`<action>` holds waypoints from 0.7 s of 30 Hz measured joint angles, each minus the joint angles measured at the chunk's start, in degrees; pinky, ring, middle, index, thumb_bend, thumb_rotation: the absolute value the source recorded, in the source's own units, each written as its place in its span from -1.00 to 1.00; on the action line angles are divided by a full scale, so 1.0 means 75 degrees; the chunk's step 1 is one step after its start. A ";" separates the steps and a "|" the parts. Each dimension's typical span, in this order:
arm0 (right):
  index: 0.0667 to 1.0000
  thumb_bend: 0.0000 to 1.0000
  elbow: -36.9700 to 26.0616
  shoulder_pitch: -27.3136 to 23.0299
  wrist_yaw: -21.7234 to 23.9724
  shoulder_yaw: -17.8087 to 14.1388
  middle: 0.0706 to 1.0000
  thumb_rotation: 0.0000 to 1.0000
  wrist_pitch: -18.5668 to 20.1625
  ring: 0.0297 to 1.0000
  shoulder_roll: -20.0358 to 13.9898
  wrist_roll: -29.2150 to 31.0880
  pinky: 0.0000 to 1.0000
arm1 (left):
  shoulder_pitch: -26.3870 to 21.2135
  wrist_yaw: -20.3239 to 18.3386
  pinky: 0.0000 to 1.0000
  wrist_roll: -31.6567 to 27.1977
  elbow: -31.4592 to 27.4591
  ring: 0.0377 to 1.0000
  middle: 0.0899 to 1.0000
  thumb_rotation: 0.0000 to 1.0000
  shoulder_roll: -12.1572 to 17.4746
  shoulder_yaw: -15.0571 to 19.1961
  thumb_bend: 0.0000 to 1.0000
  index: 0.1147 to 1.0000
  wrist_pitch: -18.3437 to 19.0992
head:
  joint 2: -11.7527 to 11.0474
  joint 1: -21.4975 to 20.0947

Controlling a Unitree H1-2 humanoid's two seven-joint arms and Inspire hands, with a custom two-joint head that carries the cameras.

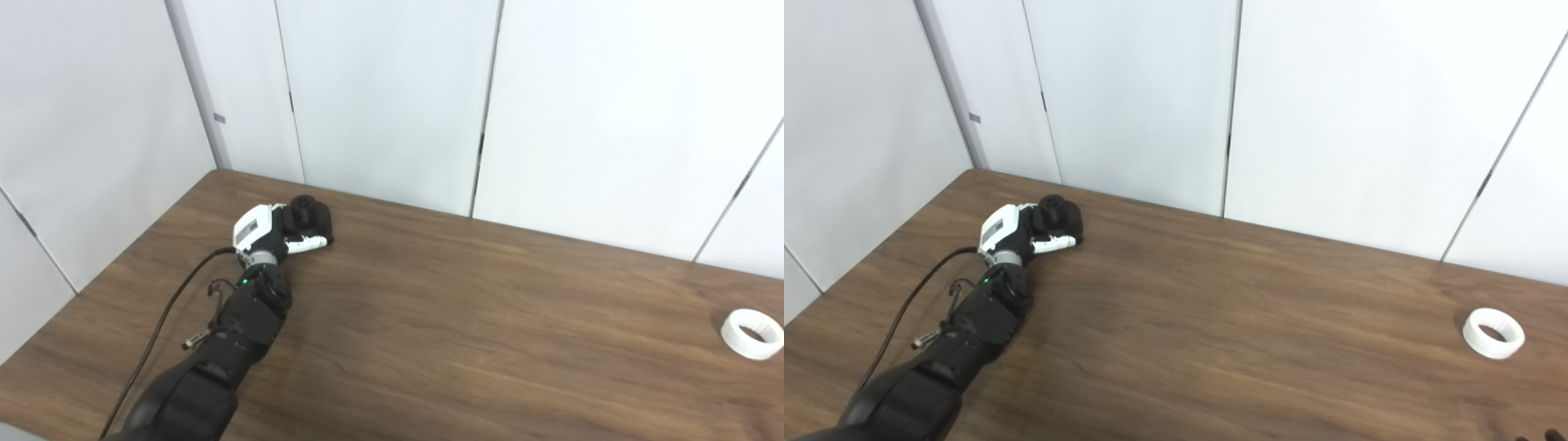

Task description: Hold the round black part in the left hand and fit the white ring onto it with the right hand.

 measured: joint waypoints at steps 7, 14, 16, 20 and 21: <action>0.82 0.26 0.0000 -0.0001 -0.0004 -0.0007 0.68 1.00 0.0000 0.91 0.0001 -0.0016 1.00 | 0.0000 0.0169 1.00 -0.0001 0.0028 0.90 0.75 -0.08 -0.0019 0.0002 0.91 0.34 0.0001 | 0.0012 0.0012; 0.80 0.27 0.0000 -0.0003 -0.0047 -0.0024 0.66 1.00 0.0005 0.90 0.0020 -0.0058 1.00 | 0.0023 0.0535 1.00 -0.0131 0.0027 0.77 0.56 -0.87 -0.0078 0.0214 0.05 -0.16 -0.0111 | 0.0012 0.0000; 0.79 0.25 0.0000 -0.0006 -0.0057 -0.0030 0.65 1.00 0.0006 0.89 0.0019 -0.0059 1.00 | 0.0026 0.0620 1.00 -0.0220 0.0027 0.78 0.56 -0.89 -0.0100 0.0259 0.04 -0.16 -0.0183 | 0.0012 0.0000; 0.77 0.27 0.0000 -0.0012 -0.0106 -0.0031 0.65 1.00 0.0017 0.88 0.0018 -0.0060 1.00 | 0.0035 0.0690 1.00 -0.0273 0.0030 0.78 0.57 -0.89 -0.0129 0.0267 0.04 -0.16 -0.0207 | 0.0012 0.0012; 0.77 0.26 0.0000 -0.0013 -0.0113 -0.0032 0.65 1.00 0.0023 0.88 0.0018 -0.0063 1.00 | 0.0035 0.0704 1.00 -0.0294 0.0045 0.78 0.58 -0.89 -0.0135 0.0276 0.04 -0.16 -0.0214 | 0.0000 0.0012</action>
